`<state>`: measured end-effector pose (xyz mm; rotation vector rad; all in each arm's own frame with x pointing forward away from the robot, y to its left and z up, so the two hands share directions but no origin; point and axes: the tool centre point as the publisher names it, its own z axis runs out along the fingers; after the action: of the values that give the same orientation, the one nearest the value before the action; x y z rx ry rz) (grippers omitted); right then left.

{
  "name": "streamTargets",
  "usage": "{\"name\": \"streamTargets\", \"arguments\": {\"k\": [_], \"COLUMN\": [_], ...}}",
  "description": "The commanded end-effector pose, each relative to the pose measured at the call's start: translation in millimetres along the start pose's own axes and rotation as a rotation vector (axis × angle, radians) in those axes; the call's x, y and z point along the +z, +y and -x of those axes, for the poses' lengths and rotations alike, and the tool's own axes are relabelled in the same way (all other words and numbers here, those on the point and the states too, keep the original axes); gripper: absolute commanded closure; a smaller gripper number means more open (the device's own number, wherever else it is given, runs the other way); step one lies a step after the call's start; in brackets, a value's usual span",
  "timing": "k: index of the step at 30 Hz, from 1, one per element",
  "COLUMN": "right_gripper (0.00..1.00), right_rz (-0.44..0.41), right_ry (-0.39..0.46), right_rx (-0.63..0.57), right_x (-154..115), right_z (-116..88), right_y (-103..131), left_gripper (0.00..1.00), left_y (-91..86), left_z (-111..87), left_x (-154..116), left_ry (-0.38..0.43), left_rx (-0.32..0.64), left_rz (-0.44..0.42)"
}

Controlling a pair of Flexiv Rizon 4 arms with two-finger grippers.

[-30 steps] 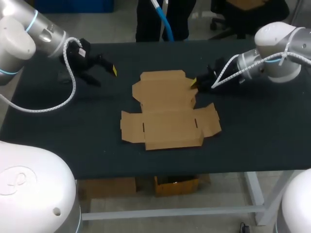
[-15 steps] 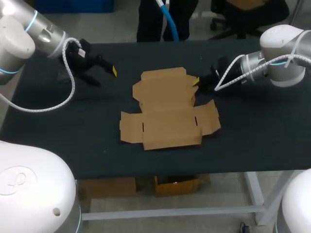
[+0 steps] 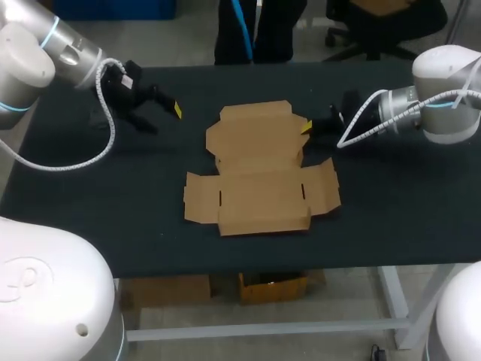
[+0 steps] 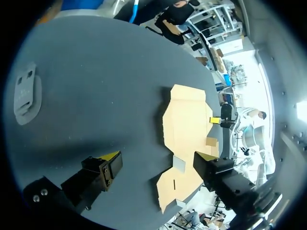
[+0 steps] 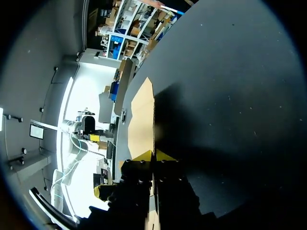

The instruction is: Assemble the packaging by folding the flat box into shape, placing the metal phone stand inside, and closing the box properly

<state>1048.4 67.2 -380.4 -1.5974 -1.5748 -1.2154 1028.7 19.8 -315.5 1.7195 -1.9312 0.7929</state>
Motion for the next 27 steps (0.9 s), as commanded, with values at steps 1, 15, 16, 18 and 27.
{"name": "streamTargets", "arguments": {"k": [1, 15, 16, 18, 27], "right_gripper": [1.0, 1.0, 1.0, 1.0, 1.0], "right_rz": [0.0, 0.019, 0.029, 0.064, 0.154], "right_ry": [0.003, 0.017, 0.05, 0.077, 0.19], "right_rx": [-0.001, -0.018, -0.022, -0.051, -0.121], "right_x": [1, 1, 1, -2, -17], "right_z": [1, -2, -4, -10, -28], "right_y": [0, 4, 7, 10, 16], "left_gripper": [0.0, 0.0, 0.0, 0.0, 0.0], "left_y": [-2.7, -2.7, -2.7, -2.7, -5.4], "left_z": [1.2, 1.2, 1.2, 1.2, 1.0], "left_x": [1, 1, 1, 1, 1], "left_ry": [0.002, 0.002, 0.002, 0.002, 0.028], "left_rx": [0.0, 0.0, 0.0, 0.0, 0.003], "left_rz": [0.008, 0.008, 0.008, 0.008, -0.01]}}
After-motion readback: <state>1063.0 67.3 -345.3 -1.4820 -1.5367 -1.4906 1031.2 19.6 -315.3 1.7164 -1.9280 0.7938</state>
